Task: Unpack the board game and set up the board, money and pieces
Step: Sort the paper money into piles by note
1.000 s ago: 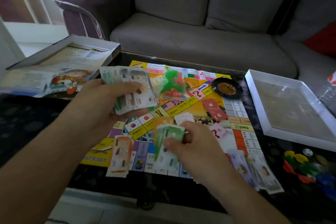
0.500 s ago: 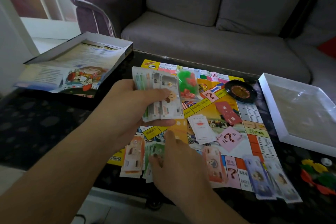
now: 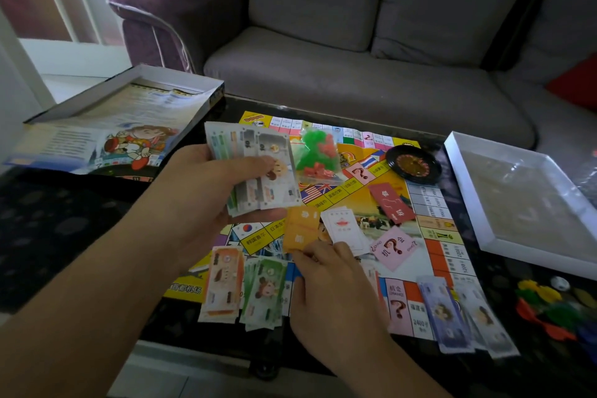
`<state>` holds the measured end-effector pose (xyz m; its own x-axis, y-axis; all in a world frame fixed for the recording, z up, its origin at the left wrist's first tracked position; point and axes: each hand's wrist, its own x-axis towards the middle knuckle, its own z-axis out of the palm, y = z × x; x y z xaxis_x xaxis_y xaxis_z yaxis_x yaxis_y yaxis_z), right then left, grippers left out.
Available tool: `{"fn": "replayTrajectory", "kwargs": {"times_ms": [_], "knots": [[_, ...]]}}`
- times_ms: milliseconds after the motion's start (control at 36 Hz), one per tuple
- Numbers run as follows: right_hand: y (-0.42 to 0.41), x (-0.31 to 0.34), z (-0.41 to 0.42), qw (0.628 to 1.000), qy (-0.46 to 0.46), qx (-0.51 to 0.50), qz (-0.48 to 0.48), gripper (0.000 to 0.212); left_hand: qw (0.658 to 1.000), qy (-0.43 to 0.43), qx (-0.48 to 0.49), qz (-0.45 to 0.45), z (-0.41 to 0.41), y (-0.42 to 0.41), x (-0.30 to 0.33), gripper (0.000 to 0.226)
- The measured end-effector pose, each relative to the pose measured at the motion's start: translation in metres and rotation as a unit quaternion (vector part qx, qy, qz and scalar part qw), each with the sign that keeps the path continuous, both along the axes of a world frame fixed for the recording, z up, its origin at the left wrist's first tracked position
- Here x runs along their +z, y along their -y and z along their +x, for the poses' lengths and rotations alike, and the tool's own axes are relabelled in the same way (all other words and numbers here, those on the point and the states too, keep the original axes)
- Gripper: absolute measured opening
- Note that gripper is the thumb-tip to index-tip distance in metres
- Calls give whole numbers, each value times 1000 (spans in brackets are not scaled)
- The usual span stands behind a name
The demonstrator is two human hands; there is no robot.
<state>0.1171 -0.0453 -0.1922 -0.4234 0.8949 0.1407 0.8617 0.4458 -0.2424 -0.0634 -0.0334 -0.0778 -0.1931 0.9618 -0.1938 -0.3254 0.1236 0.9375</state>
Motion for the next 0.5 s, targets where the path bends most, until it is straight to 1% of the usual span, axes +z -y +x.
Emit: {"fn": "replayTrajectory", "kwargs": {"times_ms": [83,139,194,222,250,278,306,333,361,389,417,444,472,500], "knots": [[-2,0,0,1000,0,8,-5,48,1000,-3,-4,-6,4,1,-2,24],[-5,4,3,999,-23,16,-27,47,1000,2,-9,-11,7,1,-3,24],[-9,15,8,996,-67,0,-60,44,1000,1,-25,-14,10,2,-4,24],[-12,24,12,989,-116,-26,-84,39,999,-1,-38,-13,12,3,-4,25],[-14,36,16,973,-189,-64,-116,37,999,-2,-52,-13,14,4,-5,27],[-17,48,20,944,-277,-98,-148,38,998,-3,-65,-12,16,5,-5,29],[-20,57,25,904,-366,-118,-186,40,997,-2,-77,-12,18,6,-6,32],[-23,64,29,856,-447,-120,-230,38,996,-2,-87,-13,20,7,-7,33],[-25,71,33,804,-518,-103,-273,32,995,-1,-97,-14,23,7,-7,33],[-25,76,36,754,-574,-79,-308,23,994,-1,-107,-14,26,8,-8,32],[-24,80,39,724,-604,-60,-328,21,993,-2,-116,-13,29,8,-9,31],[-22,82,41,723,-603,-50,-333,25,992,-5,-124,-12,32,9,-11,32],[-20,84,42,739,-588,-49,-325,25,991,-9,-130,-12,36,10,-12,35],[-20,85,42,765,-566,-53,-303,20,991,-14,-134,-14,39,11,-13,38]]}}
